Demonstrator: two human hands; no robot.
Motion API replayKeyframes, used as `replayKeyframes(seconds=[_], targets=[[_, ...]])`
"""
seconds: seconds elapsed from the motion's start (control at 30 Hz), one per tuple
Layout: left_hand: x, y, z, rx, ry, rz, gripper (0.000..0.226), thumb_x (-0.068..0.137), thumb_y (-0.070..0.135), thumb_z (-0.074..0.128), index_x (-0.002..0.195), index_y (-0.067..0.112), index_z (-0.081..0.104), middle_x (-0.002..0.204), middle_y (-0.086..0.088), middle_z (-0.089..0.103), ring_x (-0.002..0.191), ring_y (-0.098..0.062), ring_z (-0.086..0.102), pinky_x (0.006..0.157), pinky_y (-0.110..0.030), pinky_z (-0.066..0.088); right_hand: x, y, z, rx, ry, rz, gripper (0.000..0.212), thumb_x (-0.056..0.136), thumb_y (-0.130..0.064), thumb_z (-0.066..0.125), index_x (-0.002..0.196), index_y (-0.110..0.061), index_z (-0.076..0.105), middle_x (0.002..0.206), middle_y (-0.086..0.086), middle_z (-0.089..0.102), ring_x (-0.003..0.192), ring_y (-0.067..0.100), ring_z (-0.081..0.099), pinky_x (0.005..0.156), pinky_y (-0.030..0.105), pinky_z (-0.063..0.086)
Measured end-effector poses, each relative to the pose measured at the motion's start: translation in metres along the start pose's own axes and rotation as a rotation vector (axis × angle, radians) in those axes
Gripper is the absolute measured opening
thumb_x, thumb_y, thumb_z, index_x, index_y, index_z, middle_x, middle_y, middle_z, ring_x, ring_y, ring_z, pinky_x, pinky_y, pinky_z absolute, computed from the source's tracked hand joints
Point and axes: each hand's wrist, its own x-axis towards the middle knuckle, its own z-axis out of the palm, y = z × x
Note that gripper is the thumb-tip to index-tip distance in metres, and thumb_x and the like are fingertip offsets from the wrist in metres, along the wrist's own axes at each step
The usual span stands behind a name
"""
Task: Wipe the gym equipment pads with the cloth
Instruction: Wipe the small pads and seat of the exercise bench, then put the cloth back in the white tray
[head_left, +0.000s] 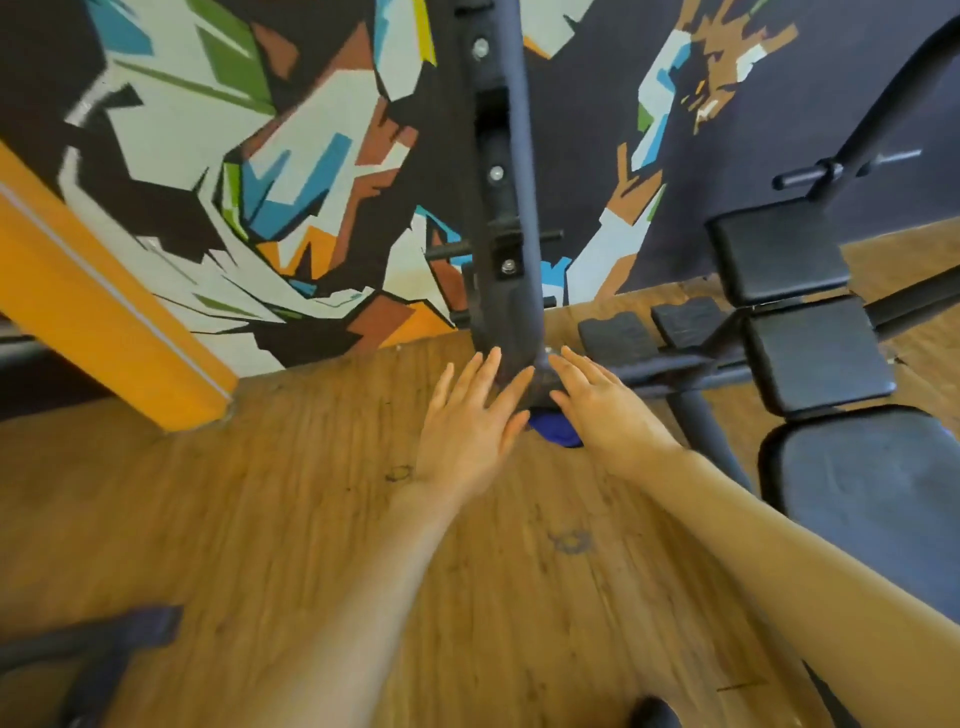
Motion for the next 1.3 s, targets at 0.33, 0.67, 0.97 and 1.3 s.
replayKeyframes(seconds=[0.33, 0.67, 0.97, 1.3], targets=[[-0.213, -0.132, -0.035, 0.074, -0.036, -0.31, 0.056, 0.098, 0.047, 0.016, 0.147, 0.03, 0.037, 0.154, -0.012, 0.034, 0.142, -0.027, 0.032, 0.117, -0.045, 0.017, -0.017, -0.225, 0.051, -0.053, -0.076, -0.314, 0.056, 0.099, -0.005, 0.047, 0.15, -0.01, 0.024, 0.161, 0.008, 0.005, 0.147, 0.023, 0.006, 0.117, 0.029, 0.011], [-0.416, -0.217, -0.089, 0.042, -0.01, -0.714, 0.054, 0.1, 0.05, 0.02, 0.149, 0.032, 0.032, 0.157, -0.01, 0.028, 0.145, -0.027, 0.025, 0.118, -0.044, 0.011, -0.034, -0.437, 0.087, 0.115, -0.191, -0.601, 0.051, 0.105, -0.027, 0.03, 0.153, -0.015, 0.015, 0.16, 0.006, 0.013, 0.146, 0.022, 0.016, 0.114, 0.029, 0.019], [-0.584, -0.273, -0.131, 0.079, -0.035, -1.188, 0.051, 0.102, 0.048, 0.028, 0.152, 0.035, 0.023, 0.162, -0.003, 0.014, 0.149, -0.021, 0.011, 0.119, -0.04, 0.003, -0.061, -0.636, 0.125, 0.123, -0.271, -1.062, 0.051, 0.105, -0.028, 0.03, 0.152, -0.013, 0.017, 0.16, 0.006, 0.013, 0.146, 0.021, 0.014, 0.115, 0.033, 0.019], [-0.745, -0.318, -0.169, 0.188, -0.026, -1.609, 0.056, 0.099, 0.054, 0.019, 0.15, 0.034, 0.03, 0.159, -0.006, 0.023, 0.147, -0.024, 0.021, 0.117, -0.041, 0.009, -0.108, -0.842, 0.168, 0.066, -0.309, -1.57, 0.053, 0.104, -0.02, 0.037, 0.152, -0.011, 0.017, 0.16, 0.007, 0.008, 0.147, 0.026, 0.011, 0.116, 0.037, 0.027]])
